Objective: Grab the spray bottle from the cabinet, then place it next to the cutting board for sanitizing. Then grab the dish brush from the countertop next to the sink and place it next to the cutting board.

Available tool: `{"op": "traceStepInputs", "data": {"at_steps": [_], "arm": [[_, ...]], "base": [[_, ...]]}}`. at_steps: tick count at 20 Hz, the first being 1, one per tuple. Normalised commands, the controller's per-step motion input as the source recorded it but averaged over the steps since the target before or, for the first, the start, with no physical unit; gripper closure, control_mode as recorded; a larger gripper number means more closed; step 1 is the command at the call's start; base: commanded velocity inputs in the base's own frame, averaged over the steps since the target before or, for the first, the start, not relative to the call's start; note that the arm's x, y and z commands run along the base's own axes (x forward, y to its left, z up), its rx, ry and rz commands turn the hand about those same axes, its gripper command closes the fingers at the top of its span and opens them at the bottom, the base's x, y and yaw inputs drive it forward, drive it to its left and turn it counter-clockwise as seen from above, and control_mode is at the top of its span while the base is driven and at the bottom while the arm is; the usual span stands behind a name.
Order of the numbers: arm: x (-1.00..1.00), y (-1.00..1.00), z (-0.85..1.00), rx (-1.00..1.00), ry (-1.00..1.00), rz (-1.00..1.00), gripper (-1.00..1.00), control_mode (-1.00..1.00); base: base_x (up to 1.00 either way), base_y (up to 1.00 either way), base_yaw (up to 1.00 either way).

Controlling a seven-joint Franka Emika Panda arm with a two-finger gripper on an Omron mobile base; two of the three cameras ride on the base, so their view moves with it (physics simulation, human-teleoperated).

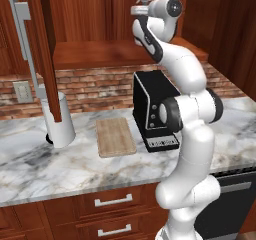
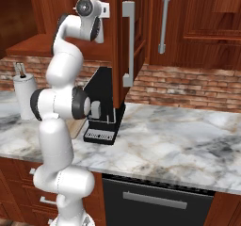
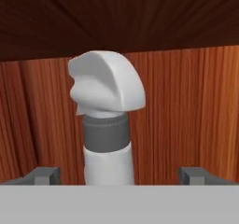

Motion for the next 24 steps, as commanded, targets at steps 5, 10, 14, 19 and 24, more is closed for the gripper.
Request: {"op": "traceStepInputs", "data": {"at_steps": [5,10,14,19,24], "arm": [[0.37,0.16,-0.18,-0.06,0.0,0.0,-1.0,-1.0],[0.27,0.16,-0.11,-0.04,0.0,0.0,1.0,-1.0],[0.05,0.04,0.0,0.0,0.0,0.0,1.0,-1.0],[-0.08,0.0,0.0,0.14,0.0,-0.02,1.0,-1.0],[-0.05,0.0,0.0,0.33,0.04,-0.12,1.0,-1.0]], "base": [[0.0,0.0,0.0],[0.0,0.0,0.0],[0.0,0.0,0.0],[0.0,0.0,0.0],[0.0,0.0,0.0]]}}
